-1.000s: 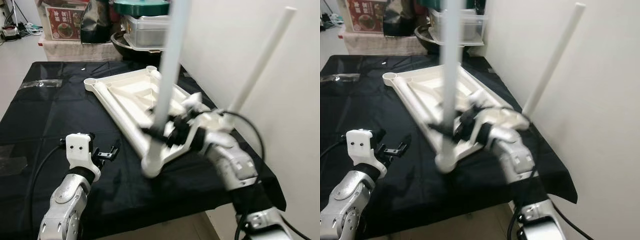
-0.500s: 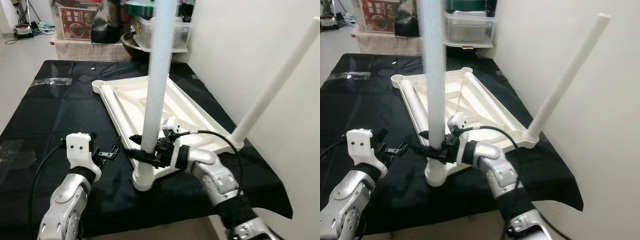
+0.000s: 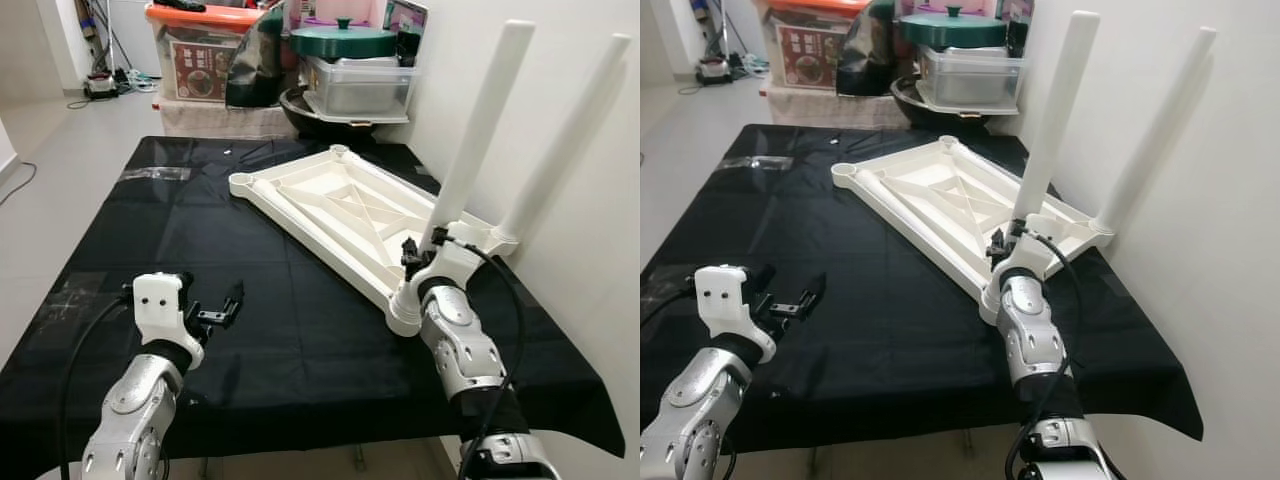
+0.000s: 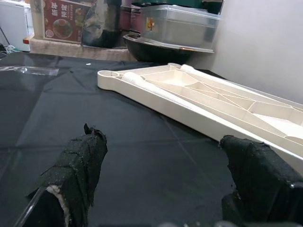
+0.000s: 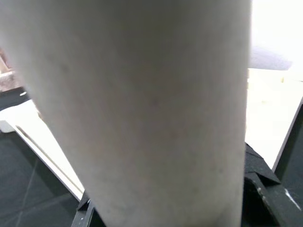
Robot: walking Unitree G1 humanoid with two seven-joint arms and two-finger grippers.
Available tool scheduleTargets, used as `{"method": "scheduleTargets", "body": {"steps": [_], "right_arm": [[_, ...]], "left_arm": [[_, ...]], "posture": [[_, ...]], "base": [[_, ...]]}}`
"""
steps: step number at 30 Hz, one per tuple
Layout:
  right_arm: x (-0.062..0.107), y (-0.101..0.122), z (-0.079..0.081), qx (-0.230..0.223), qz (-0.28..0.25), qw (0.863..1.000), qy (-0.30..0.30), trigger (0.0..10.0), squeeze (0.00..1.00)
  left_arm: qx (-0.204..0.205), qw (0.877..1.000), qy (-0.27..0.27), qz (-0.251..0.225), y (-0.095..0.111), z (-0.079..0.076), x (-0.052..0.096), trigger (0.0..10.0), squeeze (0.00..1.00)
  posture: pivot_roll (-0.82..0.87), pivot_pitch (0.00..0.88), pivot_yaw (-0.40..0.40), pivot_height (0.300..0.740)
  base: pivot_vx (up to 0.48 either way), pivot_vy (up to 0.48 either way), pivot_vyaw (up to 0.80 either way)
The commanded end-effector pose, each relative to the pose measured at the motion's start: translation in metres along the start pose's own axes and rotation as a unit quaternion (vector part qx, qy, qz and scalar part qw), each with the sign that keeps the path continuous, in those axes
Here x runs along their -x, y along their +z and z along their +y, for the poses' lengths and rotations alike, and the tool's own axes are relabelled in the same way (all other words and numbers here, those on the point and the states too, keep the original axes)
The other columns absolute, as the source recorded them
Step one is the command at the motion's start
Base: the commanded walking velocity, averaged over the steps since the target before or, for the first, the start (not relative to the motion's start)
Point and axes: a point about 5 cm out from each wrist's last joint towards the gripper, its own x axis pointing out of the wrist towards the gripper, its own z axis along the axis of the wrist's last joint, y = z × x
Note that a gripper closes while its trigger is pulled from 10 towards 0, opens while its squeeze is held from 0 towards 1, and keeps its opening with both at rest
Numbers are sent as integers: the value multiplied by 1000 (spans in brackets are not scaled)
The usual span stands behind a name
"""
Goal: Building children table
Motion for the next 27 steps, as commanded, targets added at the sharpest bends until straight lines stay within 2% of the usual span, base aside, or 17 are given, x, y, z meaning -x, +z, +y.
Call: {"method": "scheduleTargets", "body": {"steps": [1, 4, 5, 6, 8, 10, 11, 12, 13, 14, 16, 17, 20, 24, 25, 26, 27], "right_arm": [[1, -28, 7, -17, 79, 996, 36, 10000, 0], [1, -23, 18, -48, 70, 994, 71, 10000, 0], [-2, -10, 25, -55, 45, 993, 97, 10000, 1000], [-6, 5, 32, -55, 16, 988, 147, 10000, 0], [-8, 27, 42, -59, -19, 969, 239, 10000, 0], [-7, 32, 45, -64, -24, 960, 271, 10000, 0], [0, 38, 52, -49, -34, 935, 349, 10000, 0], [0, 38, 52, -49, -34, 935, 349, 10000, 0], [15, 40, 60, -25, -36, 891, 451, 10000, 0], [15, 40, 60, -25, -36, 891, 451, 10000, 0], [39, 35, 71, 8, -25, 820, 572, 10000, 0], [43, 27, 76, 14, -15, 809, 588, 10000, 0], [44, 21, 80, 15, -9, 806, 592, 10000, 0], [41, -1, 90, 28, 15, 820, 571, 9961, 0], [41, -4, 91, 29, 16, 822, 568, 6039, 0], [42, -6, 90, 24, 16, 822, 569, 0, 0], [42, -6, 90, 24, 16, 822, 569, 0, 0]], "left_arm": [[-4, 1000, -7, 6, -2, -2, -2, 10000, 0], [-3, 1000, -6, 5, -2, -2, -2, 10000, 0], [-3, 1000, -6, 5, -2, -1, -1, 10000, 0], [-3, 1000, -6, 5, -2, -1, -1, 10000, 0], [-2, 1000, -8, 4, -2, -1, -1, 10000, 0], [-1, 1000, -8, 4, -2, -1, -1, 10000, 0], [-1, 1000, -10, 4, -1, -1, -1, 10000, 0], [-1, 1000, -10, 4, -1, -1, -1, 10000, 0], [-1, 1000, -11, 4, -1, -1, -2, 10000, 0], [-1, 1000, -11, 4, -1, -1, -2, 10000, 0], [0, 1000, -13, 4, -1, -2, -3, 10000, 0], [0, 1000, -12, 2, 0, -3, -4, 10000, 0], [0, 1000, -11, 1, 0, -3, -4, 10000, 0], [2, 1000, -7, -2, 2, -5, -2, 10000, 0], [3, 1000, -7, -3, 2, -5, -1, 10000, 0], [4, 1000, -11, -2, 2, -5, -1, 10000, 0], [4, 1000, -11, -2, 2, -5, -1, 10000, 0]], "posture": [[94, 0, -107, 740], [94, 0, -107, 740], [95, 0, -105, 740], [89, 0, -101, 740], [89, 0, -101, 740], [89, 0, -101, 740], [85, 0, -97, 740], [85, 0, -97, 740], [88, 0, -99, 740], [88, 0, -99, 740], [91, 0, -104, 740], [98, 0, -115, 740], [98, 0, -115, 740], [94, 0, -113, 740], [85, 0, -104, 740], [72, 0, -94, 740], [72, 0, -94, 740]], "base": [[0, 0, 0], [0, 0, 0], [0, 0, 0], [0, 0, 0], [0, 0, 0], [0, 0, 0], [0, 0, 0], [0, 0, 0], [0, 0, 0], [0, 0, 0], [0, 0, 0], [0, 0, 0], [0, 0, 0], [0, 0, 0], [0, 0, 0], [0, 0, 0], [0, 0, 0]]}}
